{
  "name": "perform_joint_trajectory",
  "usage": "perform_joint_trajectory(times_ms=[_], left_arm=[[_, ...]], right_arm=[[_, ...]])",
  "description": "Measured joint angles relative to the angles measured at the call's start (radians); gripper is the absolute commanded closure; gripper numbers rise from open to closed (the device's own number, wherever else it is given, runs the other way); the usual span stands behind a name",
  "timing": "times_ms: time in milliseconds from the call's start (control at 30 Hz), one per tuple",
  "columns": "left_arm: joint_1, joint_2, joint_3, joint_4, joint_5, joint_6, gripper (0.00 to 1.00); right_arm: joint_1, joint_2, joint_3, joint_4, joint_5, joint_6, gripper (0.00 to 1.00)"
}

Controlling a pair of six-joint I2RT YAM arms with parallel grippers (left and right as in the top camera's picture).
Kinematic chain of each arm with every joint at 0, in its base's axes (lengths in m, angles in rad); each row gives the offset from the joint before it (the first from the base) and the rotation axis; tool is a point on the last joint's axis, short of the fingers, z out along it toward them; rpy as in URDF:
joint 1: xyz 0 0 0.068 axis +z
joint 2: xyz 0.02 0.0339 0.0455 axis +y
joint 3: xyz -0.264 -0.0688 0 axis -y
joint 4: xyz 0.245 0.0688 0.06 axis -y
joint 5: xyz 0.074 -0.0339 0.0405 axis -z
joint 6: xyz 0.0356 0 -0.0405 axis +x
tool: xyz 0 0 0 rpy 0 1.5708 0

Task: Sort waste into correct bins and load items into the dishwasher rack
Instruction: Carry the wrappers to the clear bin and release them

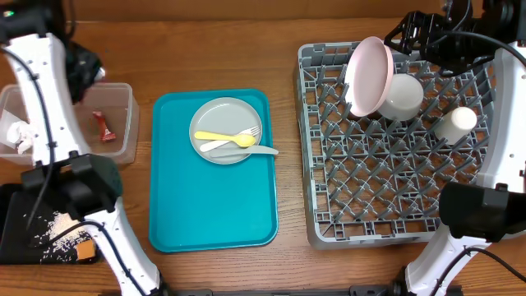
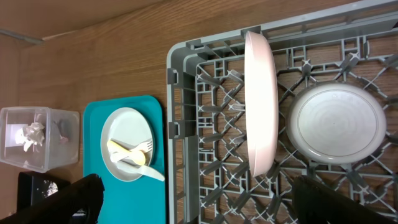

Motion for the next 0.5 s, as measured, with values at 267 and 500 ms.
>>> perform_joint_trajectory(times_ms=[267,500], left_arm=[[0.05,0.0,-0.072,0.008,0.003,0.041,0.0],[0.05,0.0,-0.147,0.003,0.016,0.071,0.0]], right_arm=[[0.0,0.0,0.0,0.0,0.0,0.0,0.0],[0.0,0.0,0.0,0.001,0.0,0.0,0.0]])
